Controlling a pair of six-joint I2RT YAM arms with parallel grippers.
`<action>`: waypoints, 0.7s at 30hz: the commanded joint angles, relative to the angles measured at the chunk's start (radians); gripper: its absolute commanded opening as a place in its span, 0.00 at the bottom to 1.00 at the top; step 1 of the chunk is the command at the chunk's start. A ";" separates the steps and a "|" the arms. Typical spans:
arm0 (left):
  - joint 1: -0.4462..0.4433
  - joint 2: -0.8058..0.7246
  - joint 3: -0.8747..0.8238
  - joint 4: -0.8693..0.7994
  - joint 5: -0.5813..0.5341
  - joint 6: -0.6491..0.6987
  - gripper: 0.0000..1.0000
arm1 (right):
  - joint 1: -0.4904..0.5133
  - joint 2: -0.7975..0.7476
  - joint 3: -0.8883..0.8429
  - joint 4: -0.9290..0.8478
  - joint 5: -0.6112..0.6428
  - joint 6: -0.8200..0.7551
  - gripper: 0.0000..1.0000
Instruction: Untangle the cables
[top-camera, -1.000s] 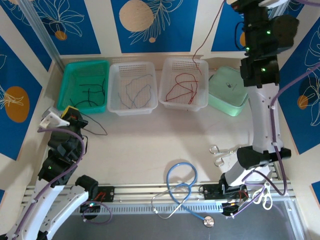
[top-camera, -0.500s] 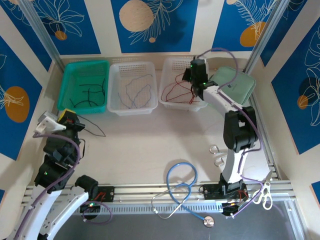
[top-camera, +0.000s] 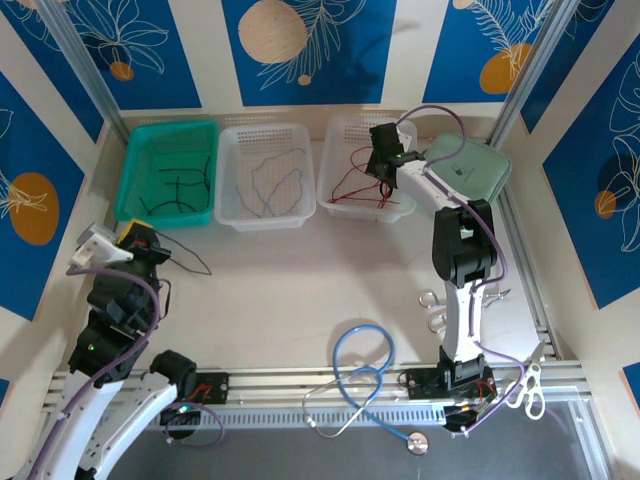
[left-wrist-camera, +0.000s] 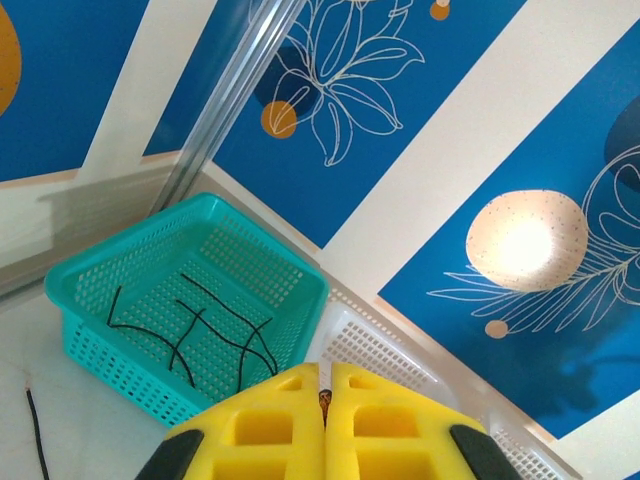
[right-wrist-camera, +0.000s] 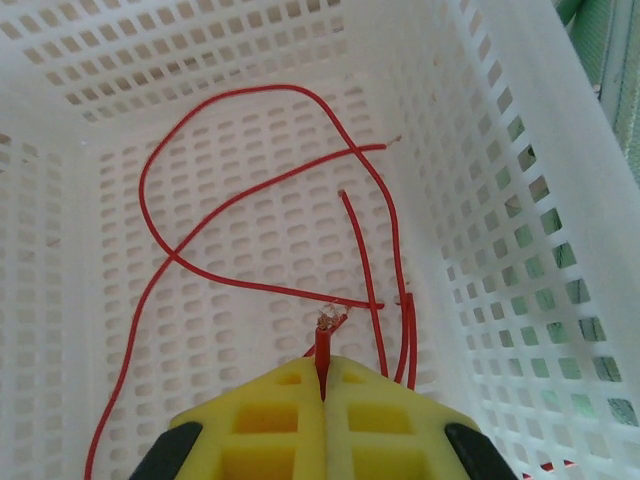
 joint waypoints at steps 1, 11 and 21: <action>0.010 0.015 0.010 0.005 0.032 -0.008 0.00 | -0.014 0.071 0.072 -0.145 0.013 0.059 0.00; 0.010 0.014 0.028 -0.016 0.056 0.001 0.00 | -0.058 0.199 0.231 -0.295 -0.126 0.107 0.00; 0.010 0.058 0.065 0.013 0.119 0.027 0.00 | -0.043 0.072 0.186 -0.200 -0.131 0.068 0.40</action>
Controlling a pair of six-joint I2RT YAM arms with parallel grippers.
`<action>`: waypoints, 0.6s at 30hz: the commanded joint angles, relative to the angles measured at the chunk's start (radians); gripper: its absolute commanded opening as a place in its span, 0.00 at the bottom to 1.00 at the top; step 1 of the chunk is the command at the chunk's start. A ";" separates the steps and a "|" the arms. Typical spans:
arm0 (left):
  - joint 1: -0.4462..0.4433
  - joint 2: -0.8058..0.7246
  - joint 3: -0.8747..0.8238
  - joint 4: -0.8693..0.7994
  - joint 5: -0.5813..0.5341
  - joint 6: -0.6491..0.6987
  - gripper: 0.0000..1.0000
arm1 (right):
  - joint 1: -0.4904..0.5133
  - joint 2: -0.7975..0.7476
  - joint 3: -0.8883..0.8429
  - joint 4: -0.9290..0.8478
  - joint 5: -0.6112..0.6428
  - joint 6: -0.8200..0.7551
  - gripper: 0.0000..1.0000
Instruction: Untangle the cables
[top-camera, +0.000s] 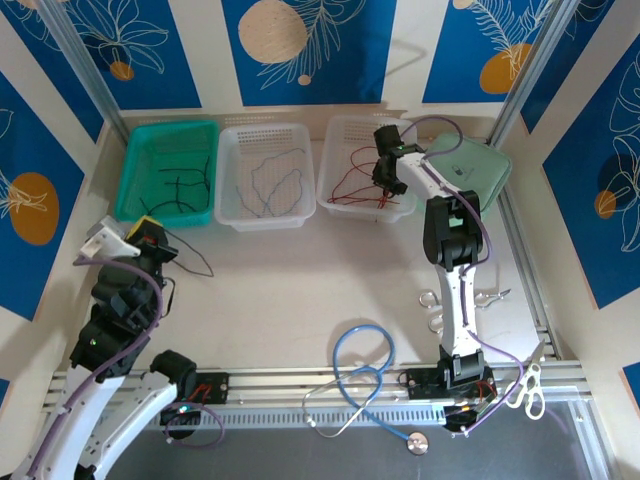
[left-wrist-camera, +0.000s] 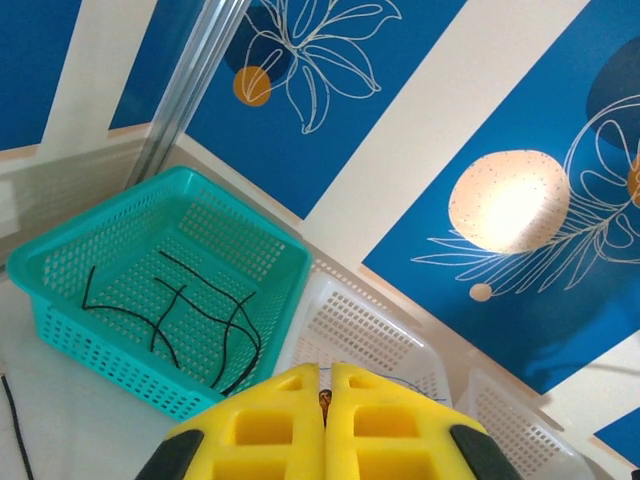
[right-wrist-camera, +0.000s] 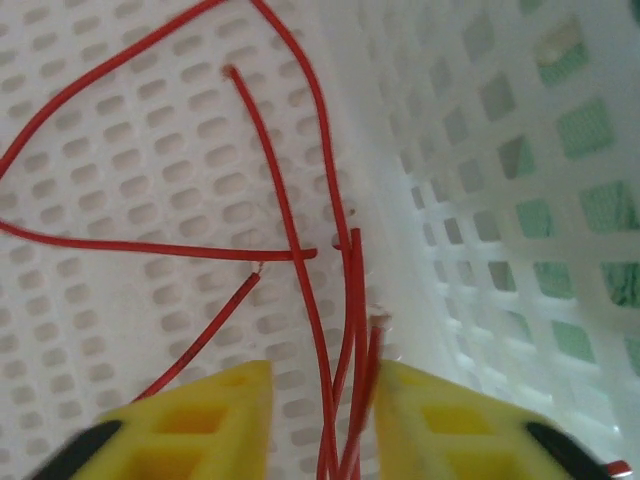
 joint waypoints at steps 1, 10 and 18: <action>0.010 0.033 0.056 0.041 0.053 0.031 0.00 | 0.019 -0.128 -0.003 0.053 -0.011 -0.021 0.44; 0.010 0.178 0.229 0.089 0.214 0.102 0.00 | 0.057 -0.216 0.066 0.029 0.117 -0.105 0.99; 0.010 0.304 0.414 0.146 0.312 0.161 0.00 | 0.057 -0.308 0.027 0.058 0.066 -0.108 0.99</action>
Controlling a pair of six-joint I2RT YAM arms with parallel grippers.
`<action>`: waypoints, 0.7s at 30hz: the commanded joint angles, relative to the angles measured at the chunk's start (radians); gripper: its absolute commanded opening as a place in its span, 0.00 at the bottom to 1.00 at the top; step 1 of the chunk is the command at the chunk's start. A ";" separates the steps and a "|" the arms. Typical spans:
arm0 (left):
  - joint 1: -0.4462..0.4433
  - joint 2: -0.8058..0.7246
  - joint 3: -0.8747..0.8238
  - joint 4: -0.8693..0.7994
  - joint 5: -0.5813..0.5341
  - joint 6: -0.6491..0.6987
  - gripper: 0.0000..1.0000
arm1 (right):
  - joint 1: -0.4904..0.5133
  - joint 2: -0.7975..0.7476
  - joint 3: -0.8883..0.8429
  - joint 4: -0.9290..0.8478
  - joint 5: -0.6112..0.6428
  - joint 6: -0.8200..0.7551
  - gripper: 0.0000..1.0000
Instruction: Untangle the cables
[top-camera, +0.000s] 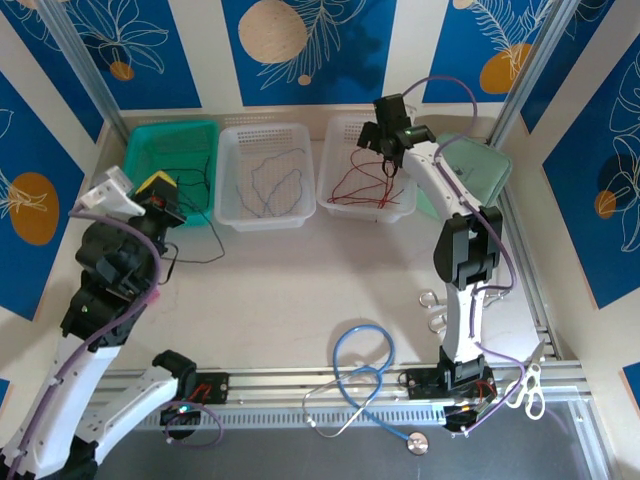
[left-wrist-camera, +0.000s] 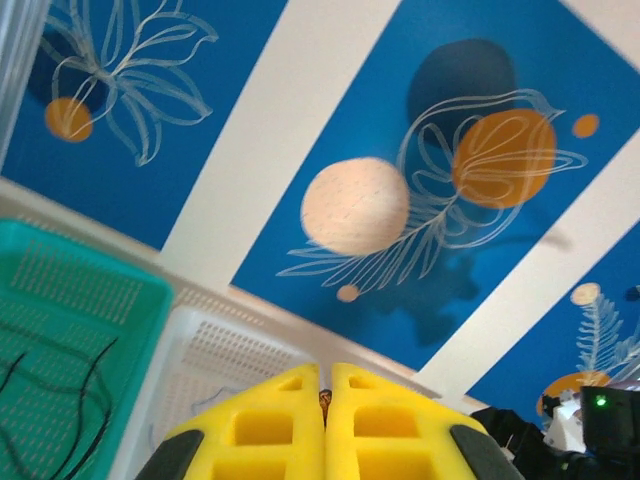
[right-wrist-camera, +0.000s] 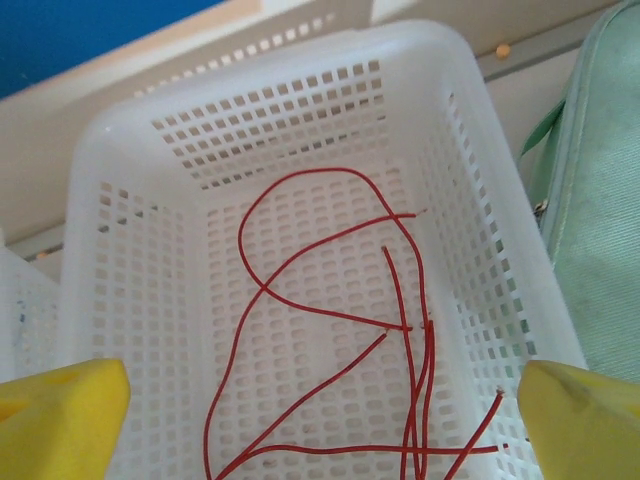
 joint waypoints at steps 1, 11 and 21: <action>0.010 0.049 0.108 0.074 0.078 0.060 0.00 | -0.001 -0.060 -0.017 0.018 -0.020 -0.017 0.99; 0.010 0.278 0.431 0.137 0.134 0.239 0.00 | 0.003 -0.173 -0.154 0.075 -0.034 -0.029 0.99; 0.102 0.617 0.878 0.077 0.157 0.381 0.00 | -0.008 -0.248 -0.270 0.116 -0.047 -0.058 0.99</action>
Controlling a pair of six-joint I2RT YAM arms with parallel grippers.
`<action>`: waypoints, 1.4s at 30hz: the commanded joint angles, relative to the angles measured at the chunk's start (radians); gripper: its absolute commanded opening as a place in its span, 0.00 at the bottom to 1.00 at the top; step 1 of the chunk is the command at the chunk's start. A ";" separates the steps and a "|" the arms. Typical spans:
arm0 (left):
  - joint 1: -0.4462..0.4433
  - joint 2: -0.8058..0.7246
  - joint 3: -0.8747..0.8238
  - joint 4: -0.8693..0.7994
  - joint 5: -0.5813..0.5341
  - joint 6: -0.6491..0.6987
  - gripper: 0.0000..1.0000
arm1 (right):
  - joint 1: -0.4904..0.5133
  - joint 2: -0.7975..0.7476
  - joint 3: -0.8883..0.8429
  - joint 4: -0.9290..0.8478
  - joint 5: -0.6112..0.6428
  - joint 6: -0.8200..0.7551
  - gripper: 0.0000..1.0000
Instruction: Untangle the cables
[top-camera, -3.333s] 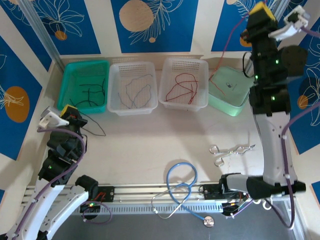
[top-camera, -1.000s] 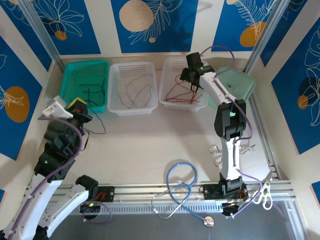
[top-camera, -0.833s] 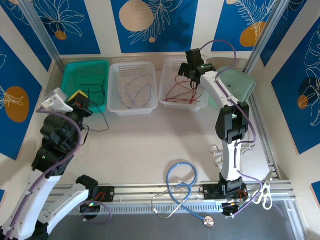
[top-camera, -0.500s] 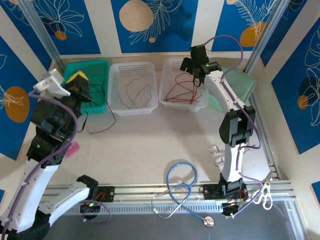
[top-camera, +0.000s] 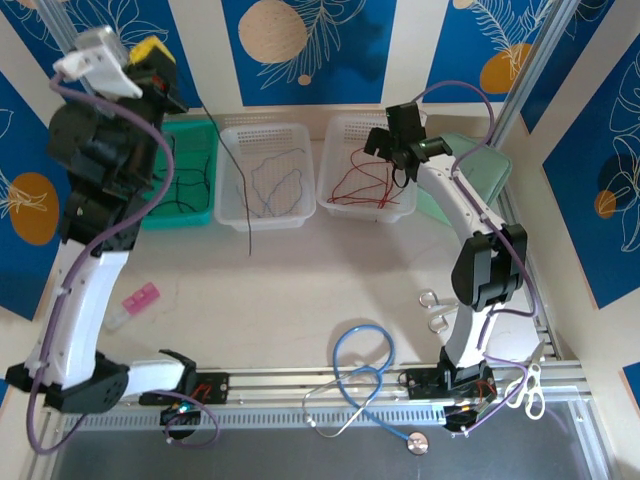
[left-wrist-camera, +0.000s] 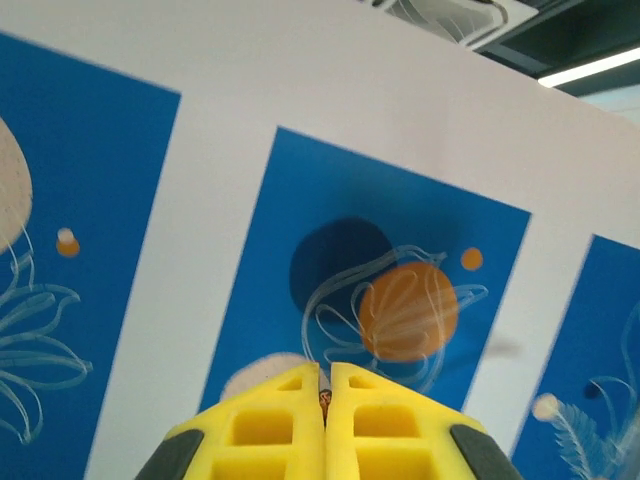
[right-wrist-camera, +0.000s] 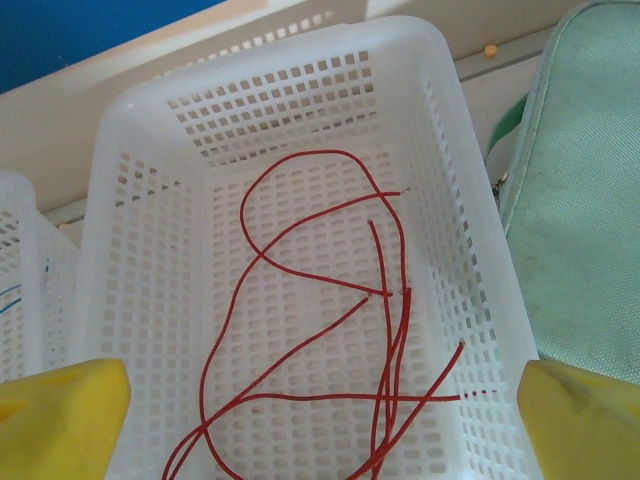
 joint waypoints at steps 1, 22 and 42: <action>0.066 0.100 0.156 -0.014 0.054 0.046 0.00 | -0.008 -0.052 -0.023 0.035 -0.021 -0.024 0.99; 0.598 0.428 0.014 0.099 0.239 -0.442 0.00 | -0.026 -0.122 -0.078 0.023 -0.054 -0.047 0.99; 0.549 0.700 -0.285 -0.139 0.341 -0.413 0.00 | 0.004 -0.128 -0.097 0.018 -0.069 -0.049 0.99</action>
